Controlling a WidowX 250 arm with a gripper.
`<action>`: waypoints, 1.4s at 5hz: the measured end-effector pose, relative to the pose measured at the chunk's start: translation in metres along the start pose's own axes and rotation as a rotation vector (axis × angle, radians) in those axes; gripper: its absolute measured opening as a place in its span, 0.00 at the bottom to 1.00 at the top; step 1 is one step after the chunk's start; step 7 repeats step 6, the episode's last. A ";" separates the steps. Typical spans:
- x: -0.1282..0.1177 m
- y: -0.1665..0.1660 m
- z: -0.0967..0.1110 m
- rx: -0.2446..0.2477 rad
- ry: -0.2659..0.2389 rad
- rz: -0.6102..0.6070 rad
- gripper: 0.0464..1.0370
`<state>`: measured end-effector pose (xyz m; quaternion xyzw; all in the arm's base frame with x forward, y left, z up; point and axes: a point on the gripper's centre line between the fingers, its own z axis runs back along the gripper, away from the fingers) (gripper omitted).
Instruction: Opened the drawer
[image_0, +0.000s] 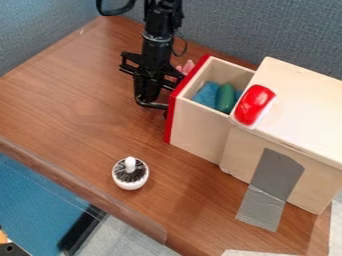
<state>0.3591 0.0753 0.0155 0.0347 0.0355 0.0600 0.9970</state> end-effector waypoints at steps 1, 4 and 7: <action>-0.002 0.010 0.001 0.005 0.003 0.020 0.08; -0.002 0.021 0.019 0.004 -0.031 0.040 0.67; -0.006 0.025 0.069 0.055 -0.129 0.040 0.97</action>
